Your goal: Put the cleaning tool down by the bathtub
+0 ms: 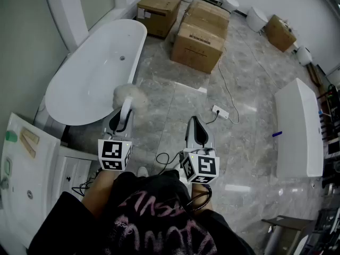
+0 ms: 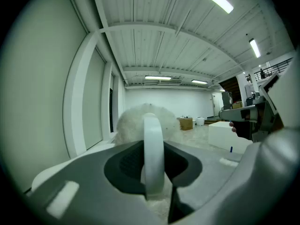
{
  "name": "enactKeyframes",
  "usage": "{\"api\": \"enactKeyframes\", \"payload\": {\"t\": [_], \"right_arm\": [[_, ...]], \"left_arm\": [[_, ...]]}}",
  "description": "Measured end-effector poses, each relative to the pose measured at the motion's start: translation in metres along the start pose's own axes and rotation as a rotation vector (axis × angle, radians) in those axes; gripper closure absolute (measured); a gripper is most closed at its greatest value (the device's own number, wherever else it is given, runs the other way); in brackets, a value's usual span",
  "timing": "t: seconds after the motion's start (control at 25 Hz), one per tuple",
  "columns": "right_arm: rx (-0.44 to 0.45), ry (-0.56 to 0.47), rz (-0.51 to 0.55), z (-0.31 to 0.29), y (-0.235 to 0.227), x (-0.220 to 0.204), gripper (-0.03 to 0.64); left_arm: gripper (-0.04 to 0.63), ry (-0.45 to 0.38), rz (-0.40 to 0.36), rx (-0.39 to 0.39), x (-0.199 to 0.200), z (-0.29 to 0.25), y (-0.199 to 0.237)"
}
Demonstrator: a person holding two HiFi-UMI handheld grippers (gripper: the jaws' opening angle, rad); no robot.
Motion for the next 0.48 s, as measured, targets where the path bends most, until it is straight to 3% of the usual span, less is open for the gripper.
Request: {"api": "enactKeyframes", "payload": {"t": [0.48], "right_arm": [[0.011, 0.012, 0.034, -0.0068, 0.0046, -0.0011, 0.606]], "left_arm": [[0.519, 0.009, -0.002, -0.018, -0.0035, -0.0023, 0.0044]]}}
Point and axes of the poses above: the fingertips, and each gripper's own axes: z backward along the fingers, y to its left, x out of its top, the point moved 5 cm from there along z, backward along the fingers, and after that the axes turned 1 degree about z, right-handed, at the moved point
